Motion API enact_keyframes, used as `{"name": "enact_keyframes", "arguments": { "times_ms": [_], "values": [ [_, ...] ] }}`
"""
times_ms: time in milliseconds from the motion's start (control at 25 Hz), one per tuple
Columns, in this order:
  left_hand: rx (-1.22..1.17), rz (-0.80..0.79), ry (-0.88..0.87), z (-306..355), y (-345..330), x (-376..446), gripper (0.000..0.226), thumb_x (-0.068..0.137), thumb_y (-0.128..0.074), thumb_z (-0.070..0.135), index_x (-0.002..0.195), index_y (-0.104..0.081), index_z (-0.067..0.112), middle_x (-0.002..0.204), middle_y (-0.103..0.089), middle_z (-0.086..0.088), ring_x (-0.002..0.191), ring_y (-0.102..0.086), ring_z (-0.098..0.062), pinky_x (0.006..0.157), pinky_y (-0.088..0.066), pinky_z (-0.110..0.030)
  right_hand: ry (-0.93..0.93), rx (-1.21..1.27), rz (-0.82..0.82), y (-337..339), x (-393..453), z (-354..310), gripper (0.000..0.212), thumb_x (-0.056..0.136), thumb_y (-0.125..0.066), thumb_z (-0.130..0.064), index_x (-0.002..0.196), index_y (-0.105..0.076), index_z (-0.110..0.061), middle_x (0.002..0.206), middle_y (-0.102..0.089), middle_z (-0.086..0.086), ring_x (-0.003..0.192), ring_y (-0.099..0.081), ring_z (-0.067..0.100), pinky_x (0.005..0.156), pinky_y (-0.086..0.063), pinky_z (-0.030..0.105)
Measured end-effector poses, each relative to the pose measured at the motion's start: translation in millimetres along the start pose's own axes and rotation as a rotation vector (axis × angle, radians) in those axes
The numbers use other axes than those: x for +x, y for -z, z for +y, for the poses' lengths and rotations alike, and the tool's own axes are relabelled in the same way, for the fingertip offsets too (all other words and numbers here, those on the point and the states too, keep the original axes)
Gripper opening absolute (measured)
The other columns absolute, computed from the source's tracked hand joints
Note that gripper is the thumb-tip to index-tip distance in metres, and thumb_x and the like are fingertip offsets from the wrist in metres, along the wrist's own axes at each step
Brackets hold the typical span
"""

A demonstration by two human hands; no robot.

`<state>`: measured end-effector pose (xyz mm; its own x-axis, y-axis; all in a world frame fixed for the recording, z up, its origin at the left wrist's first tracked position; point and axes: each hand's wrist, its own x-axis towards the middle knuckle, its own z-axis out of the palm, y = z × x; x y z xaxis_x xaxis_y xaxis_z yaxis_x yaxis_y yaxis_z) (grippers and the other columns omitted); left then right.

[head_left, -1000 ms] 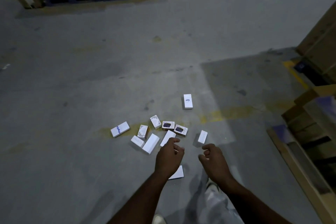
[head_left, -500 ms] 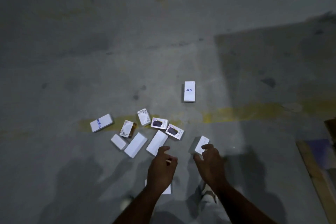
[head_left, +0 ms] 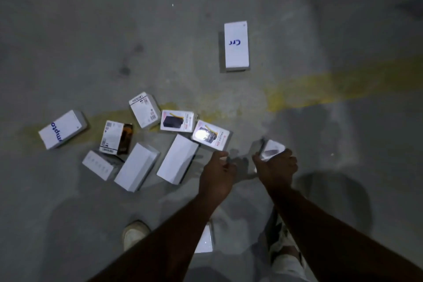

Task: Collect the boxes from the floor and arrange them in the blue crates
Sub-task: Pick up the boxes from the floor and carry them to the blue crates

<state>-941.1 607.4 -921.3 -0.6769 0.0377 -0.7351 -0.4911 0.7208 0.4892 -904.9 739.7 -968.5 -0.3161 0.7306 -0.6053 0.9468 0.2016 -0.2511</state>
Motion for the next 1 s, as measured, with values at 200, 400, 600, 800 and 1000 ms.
{"name": "enact_keyframes", "arguments": {
  "times_ms": [200, 400, 600, 800, 1000],
  "values": [
    [-0.043, -0.019, 0.051, -27, -15, 25, 0.035, 0.089, -0.065, 0.026, 0.124, -0.06, 0.025, 0.11, -0.072, -0.003, 0.102, -0.068, -0.022, 0.093, -0.053, -0.036, -0.094, -0.037, -0.087, -36, 31, 16, 0.104, 0.08, -0.078, -0.034, 0.152, -0.012, -0.001, 0.141, -0.041, 0.025, 0.128, -0.045, 0.043, 0.102, -0.042, 0.047],
    [-0.279, 0.022, 0.161, -26, -3, 23, 0.029, 0.088, -0.074, 0.027, 0.114, -0.061, 0.023, 0.095, -0.067, 0.007, 0.093, -0.068, -0.01, 0.079, -0.052, -0.022, -0.006, 0.387, -0.205, -20, 9, 9, 0.051, 0.082, -0.069, -0.034, 0.124, -0.044, -0.019, 0.116, -0.059, 0.01, 0.103, -0.063, 0.031, 0.083, -0.056, 0.047],
    [-0.697, -0.208, 0.321, -10, 31, 26, 0.023, 0.084, -0.08, 0.027, 0.104, -0.071, 0.019, 0.097, -0.078, -0.006, 0.077, -0.073, -0.017, 0.061, -0.058, -0.026, 0.092, 0.475, -0.809, 2, -37, -24, 0.02, 0.098, -0.044, -0.026, 0.1, -0.063, -0.023, 0.089, -0.073, -0.003, 0.077, -0.069, 0.009, 0.069, -0.056, 0.028],
    [-0.727, 0.004, 0.341, -52, 62, 38, 0.02, 0.086, -0.075, 0.015, 0.106, -0.073, 0.015, 0.095, -0.078, -0.009, 0.073, -0.074, -0.019, 0.055, -0.058, -0.026, 0.63, -0.083, -0.155, -48, -2, -39, 0.045, 0.089, -0.059, -0.031, 0.121, -0.057, 0.0, 0.111, -0.061, 0.022, 0.108, -0.057, 0.039, 0.091, -0.043, 0.04],
    [-0.708, 0.088, 0.349, -117, 90, 44, 0.018, 0.09, -0.071, 0.015, 0.108, -0.071, 0.014, 0.09, -0.075, -0.009, 0.067, -0.069, -0.018, 0.042, -0.047, -0.02, 0.875, -0.44, -0.186, -115, 12, -86, 0.11, 0.065, -0.085, -0.032, 0.152, -0.024, -0.003, 0.145, -0.04, 0.019, 0.135, -0.036, 0.039, 0.094, -0.048, 0.052]
  ]
}}
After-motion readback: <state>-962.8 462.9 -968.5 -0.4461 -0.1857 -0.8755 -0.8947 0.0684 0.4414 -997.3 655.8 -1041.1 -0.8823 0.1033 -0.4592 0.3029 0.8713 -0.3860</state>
